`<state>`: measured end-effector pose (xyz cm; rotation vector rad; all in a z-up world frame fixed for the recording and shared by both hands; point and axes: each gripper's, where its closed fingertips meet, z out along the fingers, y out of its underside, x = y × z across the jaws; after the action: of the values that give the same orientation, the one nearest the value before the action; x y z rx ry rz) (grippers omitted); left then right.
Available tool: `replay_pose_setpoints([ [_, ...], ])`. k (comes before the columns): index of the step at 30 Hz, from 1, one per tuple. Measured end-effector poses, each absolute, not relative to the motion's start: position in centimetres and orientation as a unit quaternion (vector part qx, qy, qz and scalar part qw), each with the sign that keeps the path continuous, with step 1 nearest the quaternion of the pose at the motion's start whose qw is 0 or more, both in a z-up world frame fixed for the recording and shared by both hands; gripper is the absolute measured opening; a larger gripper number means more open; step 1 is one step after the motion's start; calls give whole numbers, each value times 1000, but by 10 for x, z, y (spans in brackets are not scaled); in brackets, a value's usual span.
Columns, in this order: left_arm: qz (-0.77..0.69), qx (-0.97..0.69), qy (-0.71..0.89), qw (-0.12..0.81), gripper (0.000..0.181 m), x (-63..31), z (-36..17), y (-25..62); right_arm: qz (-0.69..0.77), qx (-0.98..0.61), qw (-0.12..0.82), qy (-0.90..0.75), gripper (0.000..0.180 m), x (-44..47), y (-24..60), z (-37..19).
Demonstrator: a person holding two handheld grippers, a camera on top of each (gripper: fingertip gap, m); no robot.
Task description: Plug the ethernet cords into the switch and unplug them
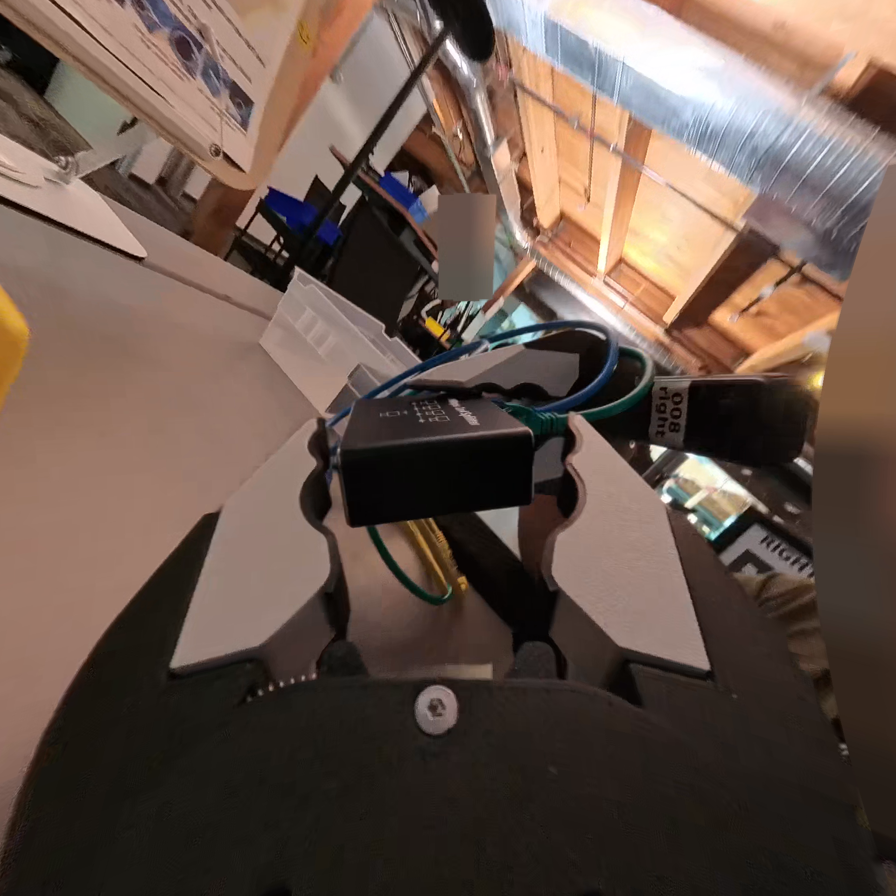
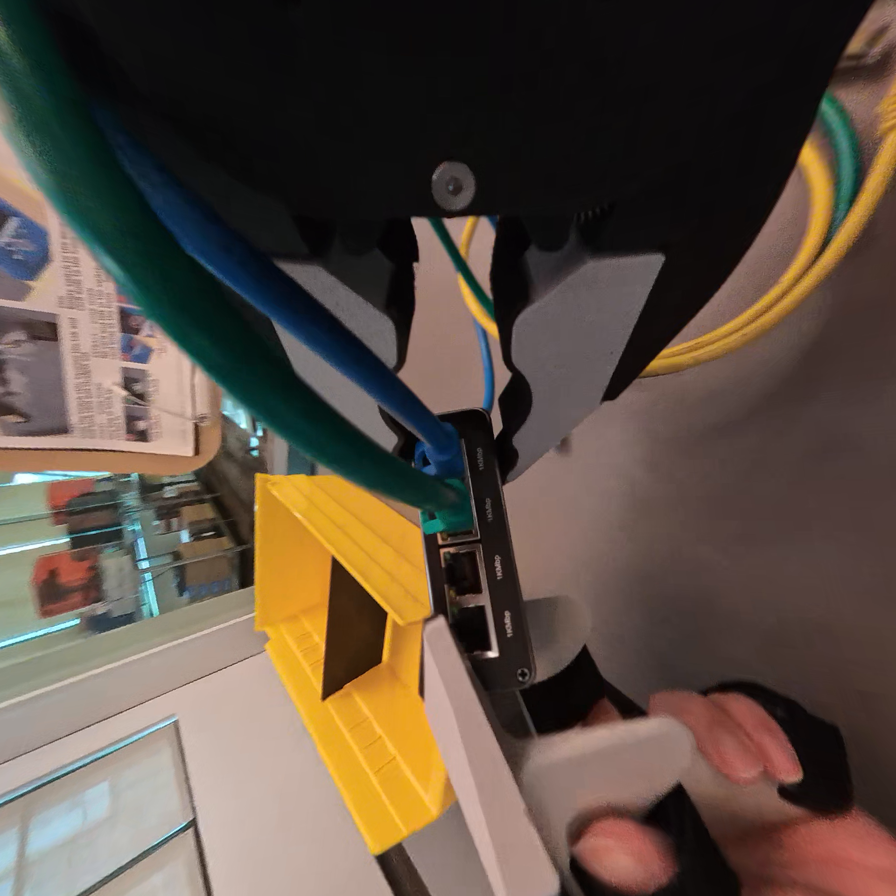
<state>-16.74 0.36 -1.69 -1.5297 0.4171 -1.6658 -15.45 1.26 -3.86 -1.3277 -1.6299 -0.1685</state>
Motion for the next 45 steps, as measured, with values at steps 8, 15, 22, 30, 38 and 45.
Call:
replay_pose_setpoints([
  [8,-625,-617,233,419,96,-156,-19,-8,-116,-468,542,-688,35,-165,5,-26],
  [15,-619,-615,238,425,91,-151,-23,-9,-122,-451,542,-698,36,-163,8,-30],
  [22,-693,-599,131,380,91,-148,-31,0,-119,-497,510,-692,40,-155,17,-41],
  [30,-755,-575,17,315,91,-149,-43,10,-25,-640,407,-652,38,-130,6,-50],
  [38,-728,-562,-11,392,91,-161,-32,19,128,-686,424,-578,25,-147,-30,-4],
  [45,-716,-542,-20,440,91,-162,-22,18,157,-668,526,-502,12,-162,-25,34],
])
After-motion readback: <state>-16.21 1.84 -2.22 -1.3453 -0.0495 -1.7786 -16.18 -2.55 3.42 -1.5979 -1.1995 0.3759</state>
